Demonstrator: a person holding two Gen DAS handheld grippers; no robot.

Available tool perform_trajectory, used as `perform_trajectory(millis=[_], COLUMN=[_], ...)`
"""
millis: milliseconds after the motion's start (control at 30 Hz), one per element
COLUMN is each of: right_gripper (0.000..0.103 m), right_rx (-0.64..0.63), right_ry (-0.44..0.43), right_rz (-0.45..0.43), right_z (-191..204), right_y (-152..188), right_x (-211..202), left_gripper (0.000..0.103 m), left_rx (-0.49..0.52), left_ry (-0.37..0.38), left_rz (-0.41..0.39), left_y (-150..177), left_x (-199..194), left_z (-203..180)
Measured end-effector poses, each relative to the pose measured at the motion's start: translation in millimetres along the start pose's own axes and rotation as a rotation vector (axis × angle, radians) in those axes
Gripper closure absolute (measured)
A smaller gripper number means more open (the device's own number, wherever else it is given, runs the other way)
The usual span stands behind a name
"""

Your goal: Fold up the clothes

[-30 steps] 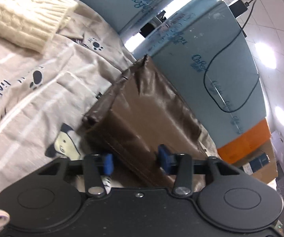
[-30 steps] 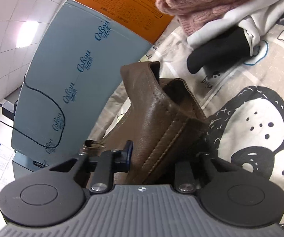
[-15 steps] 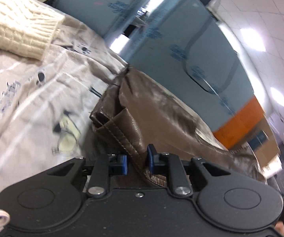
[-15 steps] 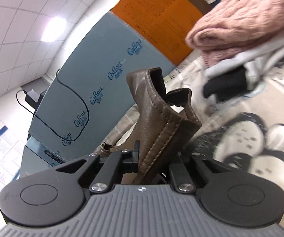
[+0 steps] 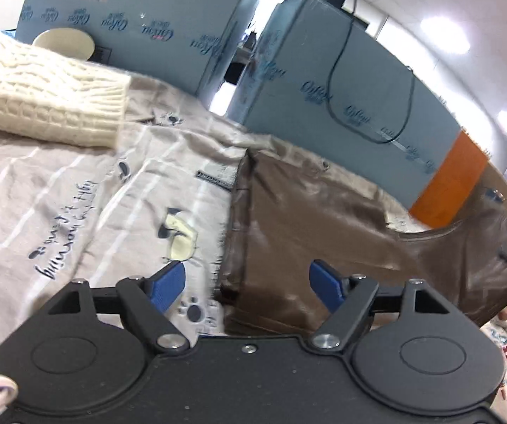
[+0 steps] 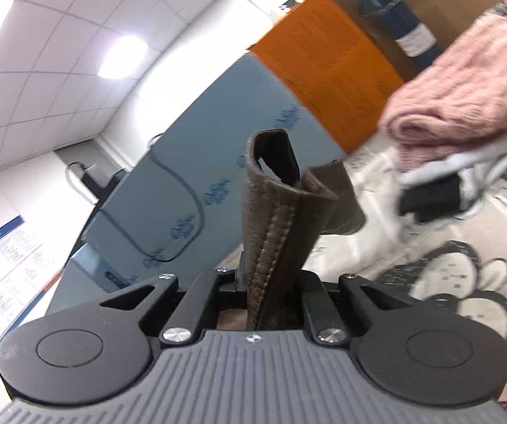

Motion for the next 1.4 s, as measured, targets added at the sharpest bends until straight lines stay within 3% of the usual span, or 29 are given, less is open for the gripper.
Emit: perform_trajectory(millis=[67,200,300,467,700,867,933,967,1133,1200,1300,1400], right_gripper=[0.097,0.097,0.097,0.097,0.096,0.063,0.024,0.019,0.018,0.018,0.017,0.018], right_rx=[-0.026,-0.115,-0.16,-0.262,-0.445,-0.46,-0.452,-0.448,-0.38,-0.341,-0.265,-0.239], right_ry=[-0.034,-0.09,-0.141,-0.205,-0.23,-0.263,-0.297,-0.313,-0.409,-0.402,-0.35,-0.372], right_rz=[0.008,0.03,0.067,0.144,0.259,0.391,0.428,0.432,0.455,0.484,0.605,0.591], right_z=[16.2,50.8,74.1,109.9,138.3,139.2,140.4,141.6,145.4,141.1,126.9,124.9], right_y=[3.1,12.4,26.2,60.8,122.8,156.3,165.8,169.2,181.5,184.1,194.0,189.6], right_x=[3.3,11.8,20.7,39.1,58.4,60.4,55.6,52.2,39.3,43.0,59.7,57.0], left_gripper=[0.028,0.041,0.049,0.049,0.048,0.046,0.046,0.046,0.046,0.046,0.045,0.042], left_rx=[-0.011,-0.008,-0.068,-0.074,-0.136,-0.233,-0.268,-0.279,-0.291,-0.297,-0.302,-0.299], left_ry=[0.038,0.079,0.108,0.126,0.151,0.124,0.113,0.111,0.095,0.078,0.091,0.091], left_rz=[0.017,0.011,-0.007,-0.017,-0.031,-0.124,-0.15,-0.149,-0.124,-0.109,-0.114,-0.108], left_y=[3.9,4.9,2.9,4.2,1.6,-7.3,-9.6,-9.9,-8.7,-7.3,-8.2,-7.9], left_x=[5.5,10.3,13.9,12.1,10.1,-2.2,-5.4,-4.9,-1.2,0.4,1.4,2.2], left_z=[-0.1,-4.0,0.4,-2.5,4.5,21.3,28.0,30.0,34.4,37.7,37.3,37.0])
Point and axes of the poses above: each gripper's, at about its wrist camera, not at the fingertips, and x roughly the way its jaws point, z to its left, y to its underside, the point moved 7 cm from there along x, roughly the way its jaws point, and after that the axes turned 6 degrees about -z, right-handed, at the moved point
